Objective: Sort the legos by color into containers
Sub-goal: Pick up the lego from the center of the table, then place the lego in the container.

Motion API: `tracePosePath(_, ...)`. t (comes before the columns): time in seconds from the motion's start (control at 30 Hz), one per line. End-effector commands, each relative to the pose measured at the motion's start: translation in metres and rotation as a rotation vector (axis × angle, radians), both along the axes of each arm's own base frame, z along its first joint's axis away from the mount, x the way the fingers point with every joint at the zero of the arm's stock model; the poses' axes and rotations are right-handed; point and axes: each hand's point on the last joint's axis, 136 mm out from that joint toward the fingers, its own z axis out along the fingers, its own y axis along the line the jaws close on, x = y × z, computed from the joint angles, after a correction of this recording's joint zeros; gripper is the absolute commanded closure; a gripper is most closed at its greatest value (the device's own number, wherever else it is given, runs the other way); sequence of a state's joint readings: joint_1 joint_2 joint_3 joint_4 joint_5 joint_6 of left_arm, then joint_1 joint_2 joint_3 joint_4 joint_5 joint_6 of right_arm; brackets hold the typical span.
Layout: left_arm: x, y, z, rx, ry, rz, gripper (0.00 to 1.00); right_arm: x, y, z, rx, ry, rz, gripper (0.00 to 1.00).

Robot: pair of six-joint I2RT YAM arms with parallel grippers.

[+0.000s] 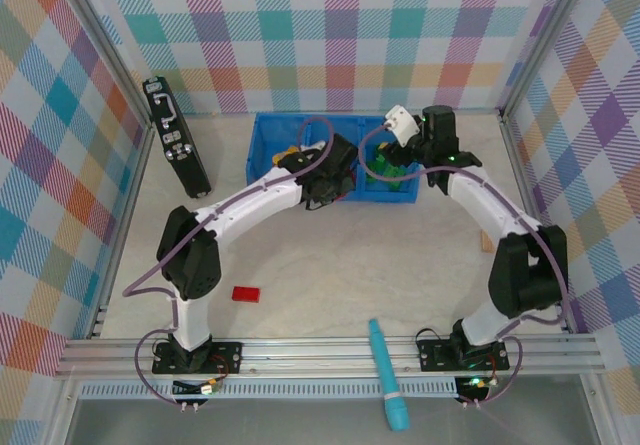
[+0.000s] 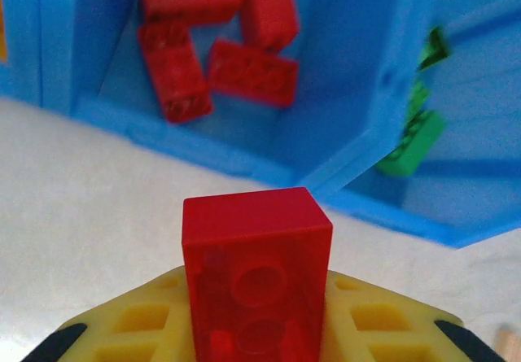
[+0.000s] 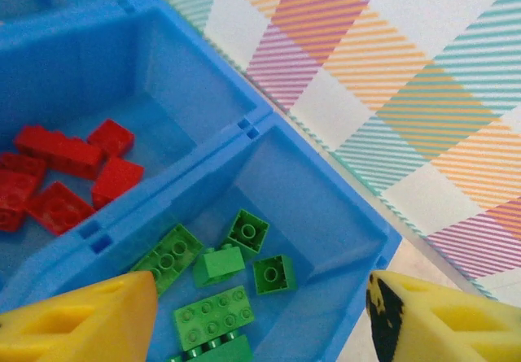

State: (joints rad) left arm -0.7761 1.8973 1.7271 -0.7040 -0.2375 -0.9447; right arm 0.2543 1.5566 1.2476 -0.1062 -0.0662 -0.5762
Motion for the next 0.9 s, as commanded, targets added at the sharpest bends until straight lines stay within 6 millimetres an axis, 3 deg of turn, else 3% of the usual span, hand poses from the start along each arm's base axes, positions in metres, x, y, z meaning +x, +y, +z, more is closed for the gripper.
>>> tracePosePath(0.0,0.024,0.016,0.02,0.072,-0.1,-0.04,0.68,-0.036,0.009,0.013,0.145,0.082,0.044,0.24)
tracePosePath(0.1,0.051,0.015,0.025,0.085,-0.173,-0.041,0.67,-0.072,0.019,0.027,0.262,0.147,0.104,0.18)
tracePosePath(0.13,0.059,0.017,0.024,0.09,-0.187,-0.035,0.67,-0.084,0.022,0.03,0.302,0.175,0.115,0.12)
tracePosePath(0.17,0.067,0.018,0.021,0.089,-0.193,-0.027,0.67,-0.094,0.022,0.033,0.335,0.203,0.115,0.01)
tracePosePath(0.3,0.092,0.023,0.005,0.09,-0.191,-0.008,0.66,-0.126,0.014,0.041,0.415,0.265,0.058,0.01)
tracePosePath(0.47,0.114,0.012,-0.013,0.132,-0.191,-0.053,0.63,-0.167,0.007,0.06,0.412,0.319,0.067,0.01)
tracePosePath(0.57,0.124,0.007,-0.025,0.157,-0.184,-0.06,0.62,-0.177,0.008,0.083,0.504,0.393,0.022,0.01)
tracePosePath(0.67,0.129,0.002,-0.039,0.16,-0.171,-0.069,0.62,-0.2,0.013,0.104,0.531,0.458,0.07,0.01)
tracePosePath(0.87,0.132,-0.004,-0.062,0.152,-0.133,-0.073,0.59,-0.229,0.01,0.159,0.571,0.375,0.119,0.01)
